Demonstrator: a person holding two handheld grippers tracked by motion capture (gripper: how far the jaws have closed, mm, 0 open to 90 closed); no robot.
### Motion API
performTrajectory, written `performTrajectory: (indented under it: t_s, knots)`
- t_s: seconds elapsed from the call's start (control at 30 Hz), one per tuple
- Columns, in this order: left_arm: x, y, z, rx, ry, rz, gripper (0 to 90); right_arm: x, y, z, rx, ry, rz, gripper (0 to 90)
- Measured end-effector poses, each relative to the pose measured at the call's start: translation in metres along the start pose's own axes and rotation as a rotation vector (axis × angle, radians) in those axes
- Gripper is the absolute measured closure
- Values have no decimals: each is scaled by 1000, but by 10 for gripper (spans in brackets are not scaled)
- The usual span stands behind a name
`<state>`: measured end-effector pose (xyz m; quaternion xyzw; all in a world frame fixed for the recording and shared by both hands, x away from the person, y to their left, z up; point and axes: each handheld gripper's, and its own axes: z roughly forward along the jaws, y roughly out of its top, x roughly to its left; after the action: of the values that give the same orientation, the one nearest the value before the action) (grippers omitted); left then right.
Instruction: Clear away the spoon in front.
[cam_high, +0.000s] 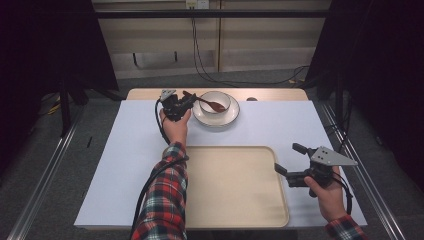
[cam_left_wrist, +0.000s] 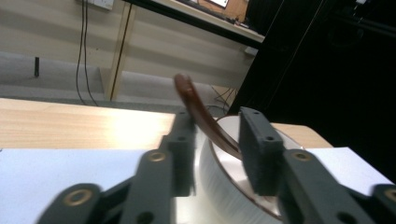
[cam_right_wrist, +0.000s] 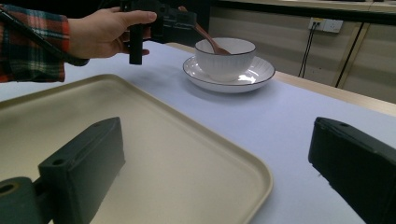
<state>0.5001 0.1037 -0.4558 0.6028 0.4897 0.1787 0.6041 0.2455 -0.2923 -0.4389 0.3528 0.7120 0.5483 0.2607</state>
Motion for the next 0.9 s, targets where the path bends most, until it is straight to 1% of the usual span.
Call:
performTrajectory:
  t_s: [0.03, 0.07, 0.1, 0.13, 0.17, 0.2, 0.23, 0.27, 0.3, 0.33, 0.37, 0.43, 0.47, 0.5, 0.53, 0.57, 0.6, 0.63, 0.7, 0.77, 0.8, 0.87, 0.9]
  knots:
    - [-1, 0, 0, -11, -8, 0, 713, 0, 0, 0, -2, -1, -2, 33]
    - [-2, 0, 0, -10, -14, 0, 717, -1, 0, 0, -2, -1, -3, 33]
    - [-2, 0, 0, -18, -17, -14, 723, -1, 0, 0, 1, -2, -1, 33]
    - [-3, 1, 0, -27, -31, -26, 741, -1, 0, 0, 4, -4, 4, 33]
    - [-3, 1, 0, -27, -31, -26, 753, -1, 0, 0, 4, -4, 4, 33]
    - [-4, 3, -2, -43, -27, -24, 770, -1, 0, -1, 3, -4, 11, 33]
    - [-4, 3, -2, -43, -27, -24, 779, -1, 0, -1, 3, -4, 11, 33]
    - [-6, 5, -2, -45, -55, -27, 779, -1, 0, -1, 5, -1, 6, 33]
    - [-7, 6, -3, -47, -60, -17, 795, -1, 0, -1, 5, 0, 9, 33]
    - [-9, 9, -3, -61, -78, -19, 814, -1, 1, -1, -4, -3, 13, 33]
    - [-10, 12, -4, -62, -88, -15, 824, -1, 1, -1, -7, -5, 13, 33]
    - [-13, 16, -3, -82, -84, -14, 836, -1, 1, -1, -4, -2, 15, 33]
    - [-14, 18, -3, -84, -82, -12, 836, -1, 1, -2, -4, -1, 22, 33]
    - [-14, 18, -3, -84, -82, -12, 836, -2, 1, -1, -9, 1, 13, 33]
    - [-16, 21, -3, -90, -93, -13, 836, -2, 1, -2, -12, 0, 21, 32]
    - [-18, 23, -3, -95, -92, -10, 835, -2, 1, -2, -14, 0, 23, 32]
    - [-19, 25, -3, -93, -99, 0, 836, -1, 1, -2, -17, 5, 21, 33]
    - [-21, 26, -3, -102, -102, -3, 836, -1, 1, -2, -16, 4, 20, 33]
    - [-23, 30, -5, -109, -111, 6, 836, -1, 1, -2, -17, 6, 22, 32]
    - [-24, 31, -5, -110, -111, 6, 836, -1, 1, -2, -16, 8, 12, 32]
    - [-25, 35, -8, -112, -113, 21, 836, -1, 1, -2, -16, 7, 12, 32]
    - [-25, 37, -9, -118, -114, 24, 836, -1, 1, -2, -18, 5, 14, 33]
    - [-26, 39, -10, -125, -118, 19, 836, -1, 1, -1, -17, 5, 13, 32]
